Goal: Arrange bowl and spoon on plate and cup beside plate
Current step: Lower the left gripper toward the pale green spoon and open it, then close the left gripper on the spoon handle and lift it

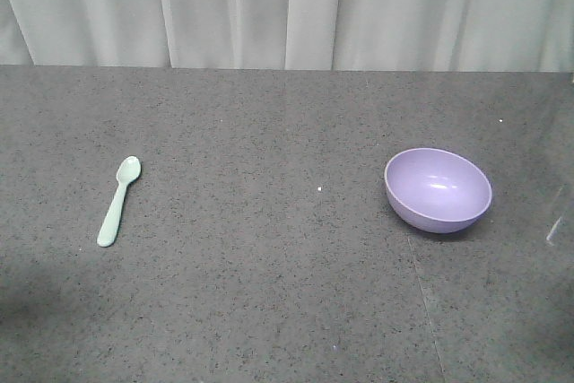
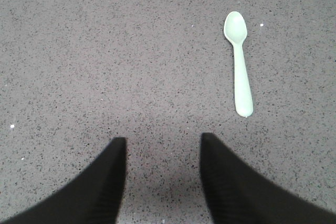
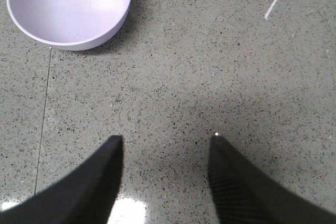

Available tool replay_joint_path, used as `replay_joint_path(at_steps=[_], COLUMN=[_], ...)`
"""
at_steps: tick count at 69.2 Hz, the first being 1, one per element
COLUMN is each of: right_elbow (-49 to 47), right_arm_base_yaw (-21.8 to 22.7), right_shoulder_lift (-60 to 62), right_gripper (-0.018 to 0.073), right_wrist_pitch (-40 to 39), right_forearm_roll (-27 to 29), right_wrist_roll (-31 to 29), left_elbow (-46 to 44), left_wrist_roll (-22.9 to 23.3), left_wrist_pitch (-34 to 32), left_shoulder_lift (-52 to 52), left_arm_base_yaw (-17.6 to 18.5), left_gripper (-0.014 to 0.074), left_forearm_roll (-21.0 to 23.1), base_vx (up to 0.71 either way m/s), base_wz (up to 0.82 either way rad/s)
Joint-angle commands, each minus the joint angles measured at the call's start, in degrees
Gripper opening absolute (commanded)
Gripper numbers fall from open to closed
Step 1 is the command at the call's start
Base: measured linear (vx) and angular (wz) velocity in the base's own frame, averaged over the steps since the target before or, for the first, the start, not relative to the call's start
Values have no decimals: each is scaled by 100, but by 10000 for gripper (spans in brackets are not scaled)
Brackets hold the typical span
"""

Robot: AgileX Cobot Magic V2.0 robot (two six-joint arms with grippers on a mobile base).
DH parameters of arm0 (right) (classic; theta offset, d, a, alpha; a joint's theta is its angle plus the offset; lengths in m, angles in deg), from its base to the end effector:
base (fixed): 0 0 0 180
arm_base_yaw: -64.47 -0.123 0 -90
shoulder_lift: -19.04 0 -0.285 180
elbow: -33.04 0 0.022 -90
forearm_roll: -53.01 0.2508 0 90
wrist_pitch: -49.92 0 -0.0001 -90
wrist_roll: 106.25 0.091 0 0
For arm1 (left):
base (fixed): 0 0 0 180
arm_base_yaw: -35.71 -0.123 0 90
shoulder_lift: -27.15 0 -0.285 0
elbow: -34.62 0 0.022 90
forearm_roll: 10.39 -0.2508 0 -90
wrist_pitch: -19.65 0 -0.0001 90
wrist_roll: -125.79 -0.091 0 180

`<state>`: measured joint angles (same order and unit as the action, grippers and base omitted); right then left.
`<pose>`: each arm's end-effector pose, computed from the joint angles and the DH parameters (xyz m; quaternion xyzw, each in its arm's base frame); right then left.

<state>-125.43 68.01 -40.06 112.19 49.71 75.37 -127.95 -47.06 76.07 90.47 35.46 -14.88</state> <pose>0.1517 -0.0140 0.3576 0.0381 0.9469 -0.0337 0.3175 0.1778 0.0067 0.3731 -0.0518 0.9288 0.0163 0.3665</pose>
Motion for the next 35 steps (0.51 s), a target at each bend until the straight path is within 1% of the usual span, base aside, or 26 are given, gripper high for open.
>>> replay_joint_path(at_steps=[1, 8, 20, 28, 35], right_elbow=[-193, -193, -193, -193, -193], right_arm_base_yaw=[27, 27, 27, 27, 27], right_shoulder_lift=[16, 16, 16, 16, 16], right_gripper=[483, 529, 532, 532, 532], right_wrist_pitch=[-234, -234, -234, -245, -239], right_forearm_roll=[-21, -21, -16, -16, -16], right_wrist_roll=[-15, -15, -15, 9, 9], left_elbow=[-198, -198, -236, -467, -722], left_wrist_roll=[-2, -2, -2, -2, -2], left_wrist_pitch=[-314, -314, -395, -294, -262], left_shoulder_lift=[-39, -39, -18, 245, 638], left_arm_base_yaw=[-22, -22, 30, 239, 559], left_gripper=[474, 516, 512, 499, 482], left_forearm_roll=[20, 20, 64, 210, 217], base_vx=[0, 0, 0, 0, 0], base_wz=[0, 0, 0, 0, 0])
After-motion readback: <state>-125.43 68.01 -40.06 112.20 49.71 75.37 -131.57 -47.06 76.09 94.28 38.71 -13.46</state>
